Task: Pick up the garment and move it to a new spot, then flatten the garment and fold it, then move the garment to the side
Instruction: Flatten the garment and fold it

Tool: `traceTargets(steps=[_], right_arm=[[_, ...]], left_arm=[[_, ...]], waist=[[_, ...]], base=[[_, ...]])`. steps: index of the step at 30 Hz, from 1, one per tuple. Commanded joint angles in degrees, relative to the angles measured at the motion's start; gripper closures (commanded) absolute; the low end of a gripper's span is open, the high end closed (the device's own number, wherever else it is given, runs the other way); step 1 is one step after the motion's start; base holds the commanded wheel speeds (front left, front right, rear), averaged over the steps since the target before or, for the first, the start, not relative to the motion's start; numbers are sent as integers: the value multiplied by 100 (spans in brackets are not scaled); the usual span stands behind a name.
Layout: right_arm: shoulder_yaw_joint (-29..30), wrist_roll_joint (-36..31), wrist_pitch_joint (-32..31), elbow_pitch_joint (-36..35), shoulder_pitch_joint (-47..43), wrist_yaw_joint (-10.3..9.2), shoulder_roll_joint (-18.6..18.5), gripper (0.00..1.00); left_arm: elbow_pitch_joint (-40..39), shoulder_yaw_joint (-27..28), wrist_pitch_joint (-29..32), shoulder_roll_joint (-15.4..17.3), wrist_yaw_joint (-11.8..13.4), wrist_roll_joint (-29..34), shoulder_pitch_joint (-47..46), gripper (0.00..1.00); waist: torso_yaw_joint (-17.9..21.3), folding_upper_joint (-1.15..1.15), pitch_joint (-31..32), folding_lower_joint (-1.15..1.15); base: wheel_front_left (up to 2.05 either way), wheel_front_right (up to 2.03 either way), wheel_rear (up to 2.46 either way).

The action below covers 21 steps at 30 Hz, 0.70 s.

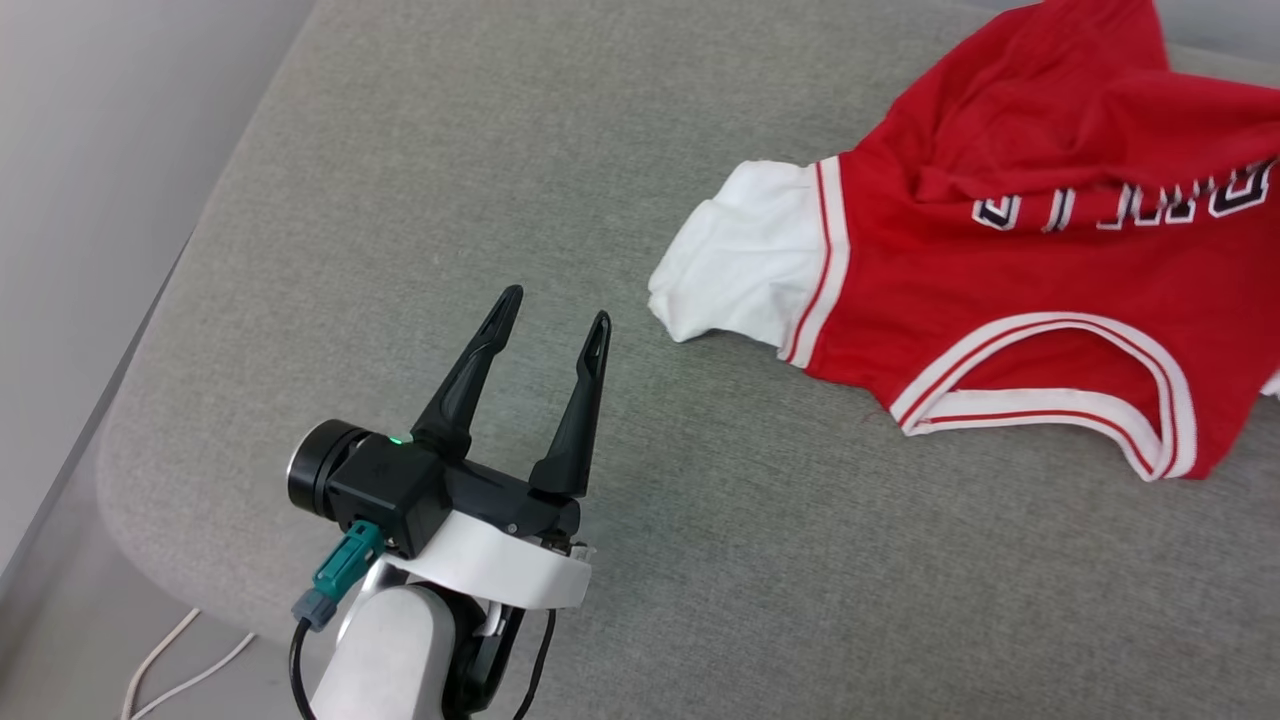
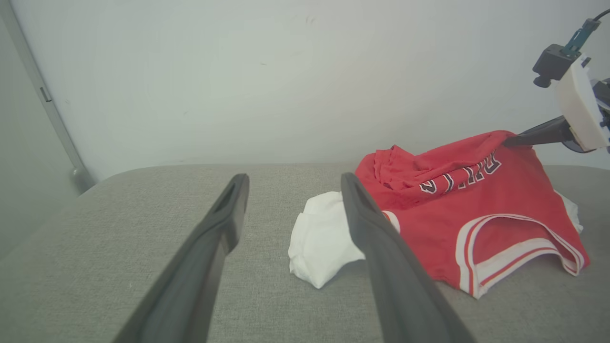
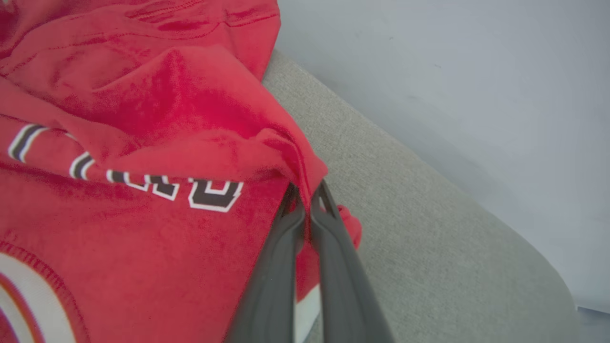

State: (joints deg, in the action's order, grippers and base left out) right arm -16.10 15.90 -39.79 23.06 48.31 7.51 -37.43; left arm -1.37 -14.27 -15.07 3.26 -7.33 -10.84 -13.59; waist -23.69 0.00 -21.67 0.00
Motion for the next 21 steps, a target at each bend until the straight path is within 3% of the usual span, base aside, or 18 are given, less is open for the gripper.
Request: traceTargets(steps=[1, 2, 3, 4, 13, 21], right_arm=[[-66, -29, 132, 179, 137, -4, 31, 100], [-116, -62, 244, 344, 185, -4, 68, 100], [-144, -122, 416, 491, 252, -4, 102, 84], [-163, -163, 593, 646, 301, -4, 147, 0], [-282, 128, 1452, 1592, 548, -4, 570, 0], [-145, 826, 2687, 1209, 337, -4, 781, 0]], left_arm=[[-8, -10, -14, -13, 0, -27, -85, 0], [-6, -21, -14, -16, -2, -32, -81, 0], [-9, -25, -14, -19, -3, -39, -76, 0], [-10, -24, -14, -23, -4, -43, -69, 0], [50, 94, -14, -28, -7, 0, -43, 0], [158, 362, -14, 43, -11, -47, 52, 0]], waist=[[-109, 0, -72, 0], [-142, 0, -82, 0], [-161, 0, -89, 0], [-177, 0, -94, 0], [-1, 0, 91, 0], [463, 0, 543, 0]], base=[[0, 0, 0], [0, 0, 0], [0, 0, 0], [0, 0, 0], [0, 0, 0], [0, 0, 0]])
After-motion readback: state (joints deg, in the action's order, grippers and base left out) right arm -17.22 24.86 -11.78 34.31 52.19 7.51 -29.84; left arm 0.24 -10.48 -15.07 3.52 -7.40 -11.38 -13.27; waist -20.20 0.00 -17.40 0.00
